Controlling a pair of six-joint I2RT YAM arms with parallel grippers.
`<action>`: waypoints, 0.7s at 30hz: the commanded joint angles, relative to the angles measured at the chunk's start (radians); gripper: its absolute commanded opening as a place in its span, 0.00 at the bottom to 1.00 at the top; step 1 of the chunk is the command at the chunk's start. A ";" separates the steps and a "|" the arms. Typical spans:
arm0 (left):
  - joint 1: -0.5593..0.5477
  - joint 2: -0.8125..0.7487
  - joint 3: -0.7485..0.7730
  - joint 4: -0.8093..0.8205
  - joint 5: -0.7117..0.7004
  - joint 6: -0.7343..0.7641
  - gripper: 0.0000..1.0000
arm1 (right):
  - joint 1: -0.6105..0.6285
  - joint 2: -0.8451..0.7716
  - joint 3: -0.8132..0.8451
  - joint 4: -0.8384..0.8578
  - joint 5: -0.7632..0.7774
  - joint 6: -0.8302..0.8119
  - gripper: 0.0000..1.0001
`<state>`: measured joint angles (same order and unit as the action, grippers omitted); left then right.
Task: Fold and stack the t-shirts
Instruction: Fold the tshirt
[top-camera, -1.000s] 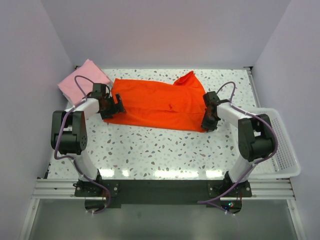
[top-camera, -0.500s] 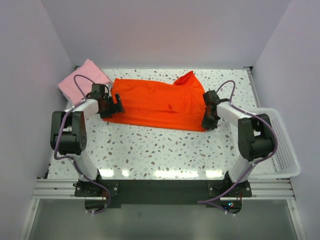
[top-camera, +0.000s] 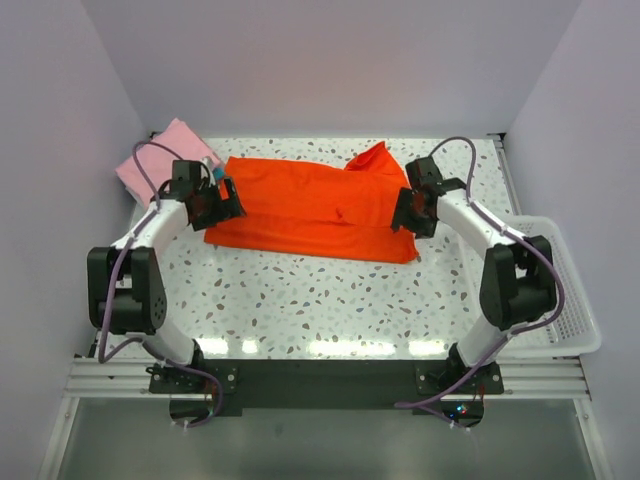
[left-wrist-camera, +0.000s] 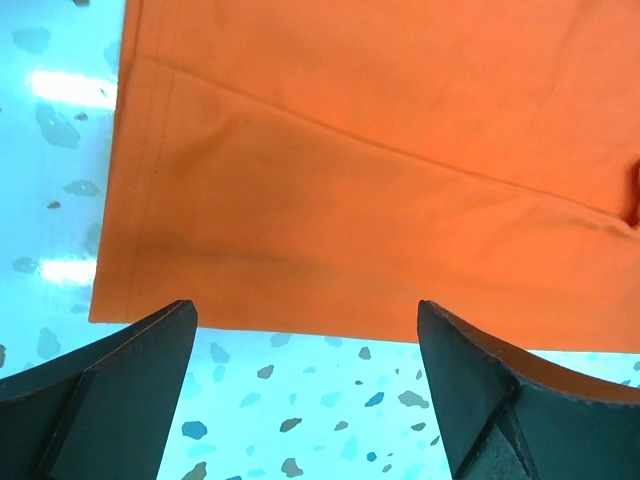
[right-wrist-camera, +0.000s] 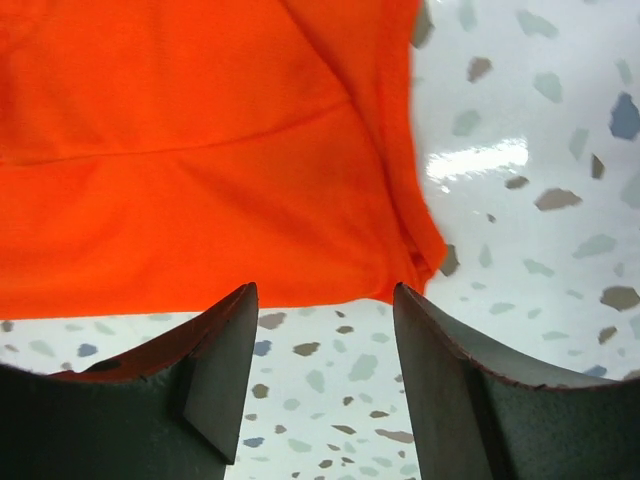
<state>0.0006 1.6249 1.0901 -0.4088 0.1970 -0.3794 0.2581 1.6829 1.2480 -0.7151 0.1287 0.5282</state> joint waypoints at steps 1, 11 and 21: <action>-0.026 0.001 0.068 0.024 -0.022 -0.010 0.97 | 0.027 0.010 0.073 0.054 -0.080 -0.028 0.60; -0.067 0.227 0.160 0.093 -0.022 0.005 0.98 | 0.102 0.273 0.215 0.183 -0.224 0.016 0.60; -0.065 0.190 -0.056 0.127 -0.045 -0.055 0.99 | 0.116 0.288 0.065 0.203 -0.216 0.027 0.60</action>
<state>-0.0669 1.8275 1.1156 -0.2672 0.1791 -0.3939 0.3744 1.9846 1.3743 -0.5049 -0.0792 0.5507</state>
